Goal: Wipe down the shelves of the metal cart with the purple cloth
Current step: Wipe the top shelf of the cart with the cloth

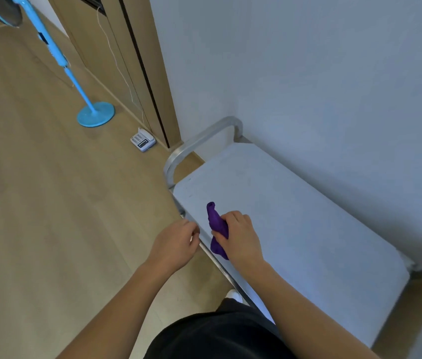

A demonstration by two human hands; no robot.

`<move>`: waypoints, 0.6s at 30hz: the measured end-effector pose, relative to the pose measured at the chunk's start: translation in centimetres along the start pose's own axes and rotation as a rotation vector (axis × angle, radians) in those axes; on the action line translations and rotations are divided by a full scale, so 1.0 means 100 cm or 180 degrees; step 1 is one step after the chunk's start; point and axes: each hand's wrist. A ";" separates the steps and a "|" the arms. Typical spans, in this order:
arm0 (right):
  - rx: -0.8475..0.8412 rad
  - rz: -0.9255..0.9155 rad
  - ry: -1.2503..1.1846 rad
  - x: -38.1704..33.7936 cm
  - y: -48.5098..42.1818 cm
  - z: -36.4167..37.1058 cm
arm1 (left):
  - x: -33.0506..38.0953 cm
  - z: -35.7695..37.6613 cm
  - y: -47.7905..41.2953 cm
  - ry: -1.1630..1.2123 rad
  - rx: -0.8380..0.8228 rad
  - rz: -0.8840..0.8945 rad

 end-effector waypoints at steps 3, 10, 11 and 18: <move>-0.0011 0.0102 0.0072 -0.001 -0.037 0.006 | -0.019 -0.003 -0.040 -0.0193 -0.0073 0.0066; 0.0002 0.0471 0.0333 -0.001 -0.112 0.028 | -0.064 0.010 -0.121 -0.0469 -0.0408 0.0434; 0.0030 0.0509 0.0380 0.001 -0.123 0.036 | -0.073 0.015 -0.135 -0.0467 -0.0453 0.0494; 0.0172 0.1161 0.1162 0.034 -0.164 0.128 | -0.126 0.054 -0.207 -0.0810 -0.0836 0.1283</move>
Point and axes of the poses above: each hand's wrist, its own y-axis away from the middle knuckle, its own z-axis out of the palm, x = y × z, and after that the axes turned 15 degrees about -y, right-handed
